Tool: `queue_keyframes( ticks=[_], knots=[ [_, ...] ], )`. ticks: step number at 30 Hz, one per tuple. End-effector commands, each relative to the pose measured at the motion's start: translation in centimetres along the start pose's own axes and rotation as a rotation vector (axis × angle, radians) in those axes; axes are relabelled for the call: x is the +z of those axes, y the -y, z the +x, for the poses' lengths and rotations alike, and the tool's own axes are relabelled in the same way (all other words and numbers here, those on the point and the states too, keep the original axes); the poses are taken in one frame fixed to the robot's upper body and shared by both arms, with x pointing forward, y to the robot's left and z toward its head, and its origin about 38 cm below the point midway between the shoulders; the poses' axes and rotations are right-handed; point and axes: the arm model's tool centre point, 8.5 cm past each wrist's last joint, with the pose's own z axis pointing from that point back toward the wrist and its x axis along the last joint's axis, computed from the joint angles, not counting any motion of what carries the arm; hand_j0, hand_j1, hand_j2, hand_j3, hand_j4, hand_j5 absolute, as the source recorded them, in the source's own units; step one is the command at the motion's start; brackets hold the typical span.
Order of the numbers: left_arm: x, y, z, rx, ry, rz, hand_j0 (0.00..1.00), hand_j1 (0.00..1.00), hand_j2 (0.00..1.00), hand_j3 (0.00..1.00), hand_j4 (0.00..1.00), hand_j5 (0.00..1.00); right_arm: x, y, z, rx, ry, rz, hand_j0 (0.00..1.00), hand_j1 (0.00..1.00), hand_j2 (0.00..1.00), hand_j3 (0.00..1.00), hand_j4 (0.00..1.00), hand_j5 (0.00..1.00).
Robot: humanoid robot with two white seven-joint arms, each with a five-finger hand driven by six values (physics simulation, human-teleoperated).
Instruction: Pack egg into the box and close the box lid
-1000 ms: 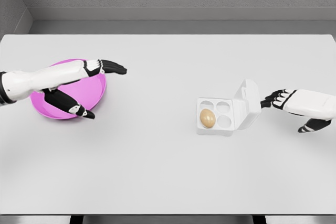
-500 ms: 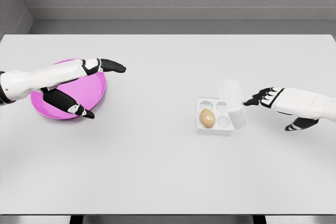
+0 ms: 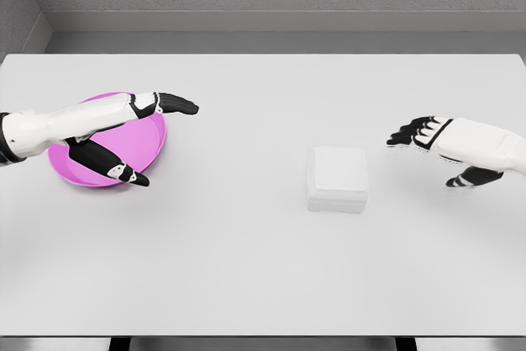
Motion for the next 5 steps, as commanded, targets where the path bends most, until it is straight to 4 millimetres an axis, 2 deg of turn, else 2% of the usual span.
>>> queue_keyframes(
  ticks=[1, 5],
  knots=[
    [-0.01, -0.05, 0.01, 0.007, 0.002, 0.006, 1.0, 1.0, 1.0, 1.0, 1.0, 1.0, 0.99, 0.96, -1.23, -0.004, -0.044, -0.052, 1.0, 1.0, 1.0, 1.0, 1.0, 1.0],
    [0.18, -0.17, 0.02, 0.004, -0.003, 0.005, 1.0, 1.0, 1.0, 1.0, 1.0, 1.0, 1.46, 0.88, -1.97, -0.013, -0.069, -0.054, 1.0, 1.0, 1.0, 1.0, 1.0, 1.0]
  ],
)
